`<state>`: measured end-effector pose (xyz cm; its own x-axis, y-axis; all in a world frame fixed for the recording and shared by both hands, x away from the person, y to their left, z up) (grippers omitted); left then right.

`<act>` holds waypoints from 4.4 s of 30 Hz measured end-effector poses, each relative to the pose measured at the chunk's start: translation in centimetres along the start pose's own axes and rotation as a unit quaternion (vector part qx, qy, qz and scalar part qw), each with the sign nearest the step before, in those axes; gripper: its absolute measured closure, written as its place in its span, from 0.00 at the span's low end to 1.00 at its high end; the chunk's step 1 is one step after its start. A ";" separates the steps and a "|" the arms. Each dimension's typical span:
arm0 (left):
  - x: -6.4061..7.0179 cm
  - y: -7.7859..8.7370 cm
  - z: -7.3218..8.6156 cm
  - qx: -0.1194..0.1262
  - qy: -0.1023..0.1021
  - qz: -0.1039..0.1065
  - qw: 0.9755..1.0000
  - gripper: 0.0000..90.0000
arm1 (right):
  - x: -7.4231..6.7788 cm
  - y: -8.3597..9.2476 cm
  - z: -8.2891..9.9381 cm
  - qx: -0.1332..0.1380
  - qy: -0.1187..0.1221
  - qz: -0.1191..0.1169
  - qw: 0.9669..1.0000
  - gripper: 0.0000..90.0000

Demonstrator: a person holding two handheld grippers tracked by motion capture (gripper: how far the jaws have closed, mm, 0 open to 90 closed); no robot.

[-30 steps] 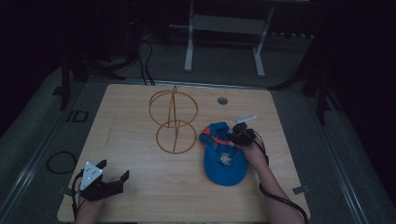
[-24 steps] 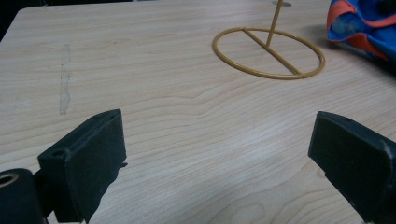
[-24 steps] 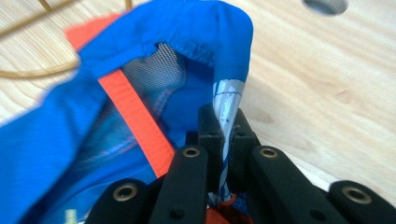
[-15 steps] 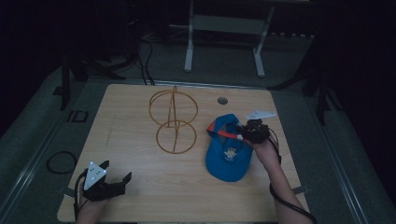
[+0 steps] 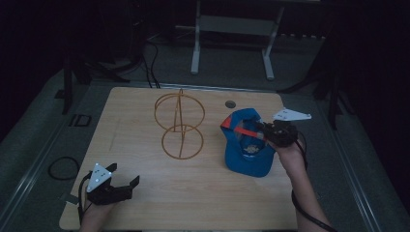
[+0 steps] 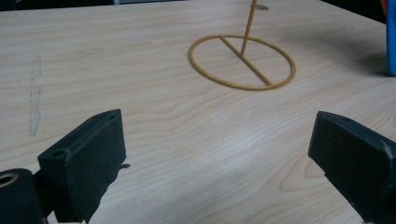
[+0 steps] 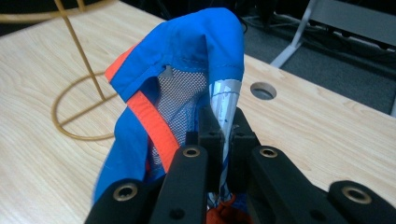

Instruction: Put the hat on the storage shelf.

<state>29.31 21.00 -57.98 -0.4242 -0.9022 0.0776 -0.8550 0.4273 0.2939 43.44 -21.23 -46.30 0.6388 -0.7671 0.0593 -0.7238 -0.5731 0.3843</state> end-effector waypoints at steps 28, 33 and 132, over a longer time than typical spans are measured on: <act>9.5 -4.8 -13.7 0.022 -0.109 0.128 0.986 0.05 | -4.0 3.9 -1.6 0.036 0.021 -0.047 0.998 0.98; 12.1 -6.1 -15.9 0.023 -0.113 0.165 0.980 0.05 | -4.6 4.2 -1.8 0.041 0.025 -0.053 0.997 0.98; 21.0 -9.6 -23.2 0.159 -0.225 0.354 0.894 0.98 | -10.9 8.7 -2.8 0.109 0.046 -0.148 0.982 0.58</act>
<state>35.57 -3.45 -37.04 -0.9079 -0.3155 -0.2759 -0.3366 0.9411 0.0316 30.86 -17.05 -41.02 0.8429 -0.5347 0.0607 -0.5355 -0.8225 0.1914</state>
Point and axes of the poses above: each handheld gripper's, and its own axes: y roughly backward along the jaws, z roughly out of its underside, x roughly to its right, the point moved 9 cm from there along -y, roughly forward along the jaws, and after that the axes turned 7 degrees about x, right-handed, at the moved point
